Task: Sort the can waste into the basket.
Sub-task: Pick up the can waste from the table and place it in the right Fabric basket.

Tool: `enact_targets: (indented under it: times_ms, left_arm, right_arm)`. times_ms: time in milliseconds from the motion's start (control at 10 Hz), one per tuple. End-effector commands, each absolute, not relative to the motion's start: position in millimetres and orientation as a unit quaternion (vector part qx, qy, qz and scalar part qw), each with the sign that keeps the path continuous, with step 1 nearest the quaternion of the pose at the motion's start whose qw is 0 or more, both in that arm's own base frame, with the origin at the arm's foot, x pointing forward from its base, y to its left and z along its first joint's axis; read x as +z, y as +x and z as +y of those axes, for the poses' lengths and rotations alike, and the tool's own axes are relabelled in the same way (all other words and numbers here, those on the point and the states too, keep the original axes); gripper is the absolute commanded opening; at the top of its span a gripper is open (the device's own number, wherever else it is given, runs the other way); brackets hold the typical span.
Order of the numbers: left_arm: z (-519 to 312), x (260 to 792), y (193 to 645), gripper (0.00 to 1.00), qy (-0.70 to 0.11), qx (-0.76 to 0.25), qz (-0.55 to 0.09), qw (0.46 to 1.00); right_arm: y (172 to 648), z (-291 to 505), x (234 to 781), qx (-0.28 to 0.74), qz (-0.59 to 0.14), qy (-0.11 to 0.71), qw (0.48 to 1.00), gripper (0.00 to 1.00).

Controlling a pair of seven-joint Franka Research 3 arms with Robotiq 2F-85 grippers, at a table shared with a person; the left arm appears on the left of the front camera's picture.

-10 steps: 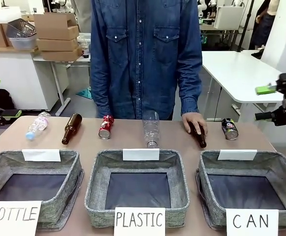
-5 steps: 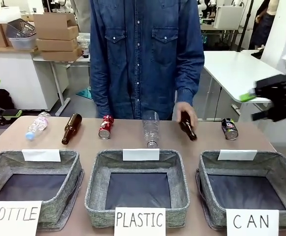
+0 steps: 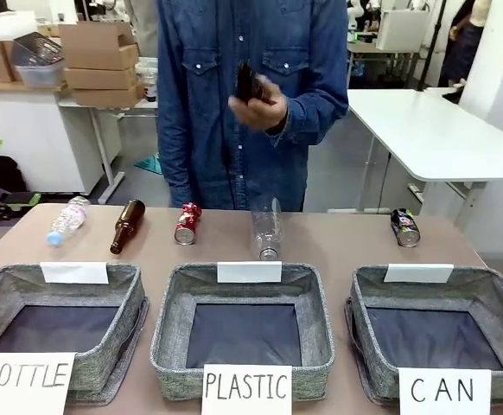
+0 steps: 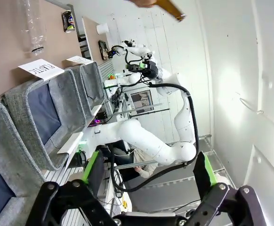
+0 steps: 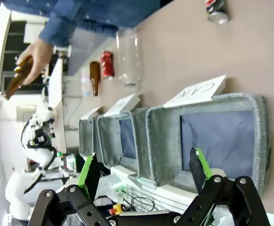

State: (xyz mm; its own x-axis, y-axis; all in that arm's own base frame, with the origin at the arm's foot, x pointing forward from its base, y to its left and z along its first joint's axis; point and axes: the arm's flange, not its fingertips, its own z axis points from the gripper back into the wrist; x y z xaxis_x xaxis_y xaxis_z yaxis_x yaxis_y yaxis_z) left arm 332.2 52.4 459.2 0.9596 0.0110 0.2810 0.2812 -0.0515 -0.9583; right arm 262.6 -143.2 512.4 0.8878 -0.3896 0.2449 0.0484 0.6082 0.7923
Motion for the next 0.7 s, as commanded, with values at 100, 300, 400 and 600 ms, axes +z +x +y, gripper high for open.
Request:
enact_targets:
  times_ms: [100,300,400,600]
  left_arm:
    - [50,460,331,1.0,-0.725,-0.106,-0.112,0.671]
    - [50,460,331,1.0,-0.725,-0.106,-0.112,0.671]
    - [50,460,331,1.0,-0.725,-0.106,-0.112,0.671]
    - [50,460,331,1.0,-0.725,-0.106,-0.112,0.671]
  right_arm:
    - [276,-99,497,-0.181,-0.235,0.358,0.885,1.0]
    - [347,-58,492,-0.201,-0.222,0.203,0.932,1.0]
    - [385,-47,483,-0.195,-0.214,0.15,0.945,1.0]
    - [445,-29,449,-0.184,-0.167,0.106,0.963,1.0]
